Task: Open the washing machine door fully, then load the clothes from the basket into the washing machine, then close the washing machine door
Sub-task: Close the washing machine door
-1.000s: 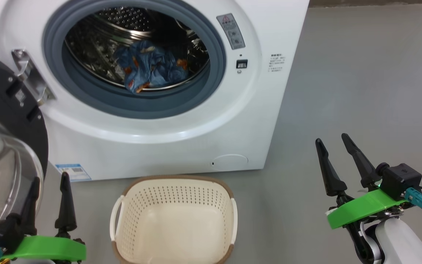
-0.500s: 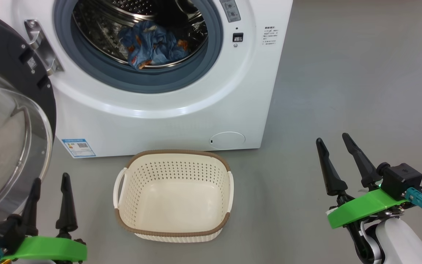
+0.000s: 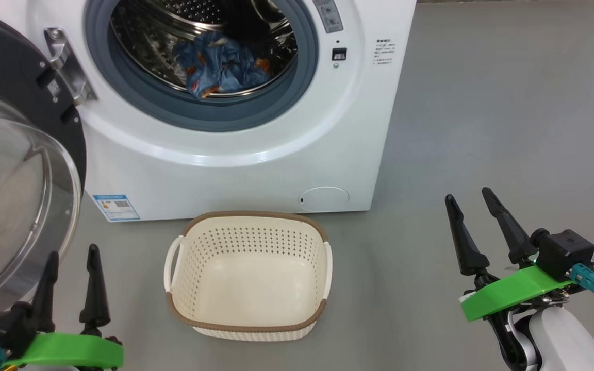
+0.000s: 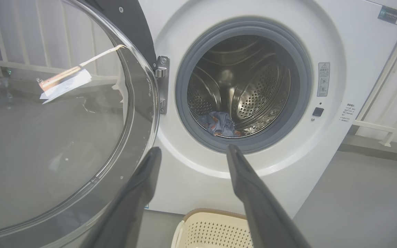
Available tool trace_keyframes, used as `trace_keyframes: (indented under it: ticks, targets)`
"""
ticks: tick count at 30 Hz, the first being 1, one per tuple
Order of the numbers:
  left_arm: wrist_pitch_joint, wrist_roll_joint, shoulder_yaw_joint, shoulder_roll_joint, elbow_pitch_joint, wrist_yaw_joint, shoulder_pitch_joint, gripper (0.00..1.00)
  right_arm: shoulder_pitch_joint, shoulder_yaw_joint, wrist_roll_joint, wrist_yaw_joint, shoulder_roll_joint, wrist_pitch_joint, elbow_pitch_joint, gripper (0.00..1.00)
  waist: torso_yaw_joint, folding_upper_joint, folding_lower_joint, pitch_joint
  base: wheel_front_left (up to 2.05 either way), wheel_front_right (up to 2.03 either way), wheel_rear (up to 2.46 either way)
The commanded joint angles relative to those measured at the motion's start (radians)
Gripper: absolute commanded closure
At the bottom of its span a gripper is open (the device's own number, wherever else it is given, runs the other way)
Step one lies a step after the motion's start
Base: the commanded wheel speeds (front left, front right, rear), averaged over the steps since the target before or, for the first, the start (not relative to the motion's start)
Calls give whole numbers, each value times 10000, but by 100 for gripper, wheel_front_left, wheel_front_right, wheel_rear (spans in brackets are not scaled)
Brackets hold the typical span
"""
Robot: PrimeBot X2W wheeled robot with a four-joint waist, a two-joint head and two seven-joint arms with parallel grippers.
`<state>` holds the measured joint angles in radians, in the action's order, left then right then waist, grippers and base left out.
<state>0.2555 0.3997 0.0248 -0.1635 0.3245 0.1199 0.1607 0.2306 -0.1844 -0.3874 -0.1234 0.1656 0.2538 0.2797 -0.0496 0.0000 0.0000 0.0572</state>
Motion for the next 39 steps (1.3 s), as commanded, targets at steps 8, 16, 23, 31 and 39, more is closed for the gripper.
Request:
trace_keyframes:
  ticks: [8,16,23,31,39]
  targets:
    - [63,-142,323,-181,-77,56,244,0,-139,-71,-143,-73,36,80,-226,0,550,0,0,-75,0,0,0]
    - [63,-192,366,-187,19,-7,193,0,-128,-170,-171,-73,-5,80,-163,0,1481,0,0,-131,0,0,0]
    - [63,-214,390,-146,98,-78,195,0,-74,-231,-207,-73,41,80,-83,0,2345,0,0,-146,0,0,0]
    - [63,-180,454,-49,104,-103,200,0,-65,-333,-255,-73,96,80,19,0,3151,0,0,-229,0,0,0]
    - [63,-332,477,19,183,-281,149,0,-67,-489,-378,-73,179,80,136,0,4003,0,0,-382,0,0,0]
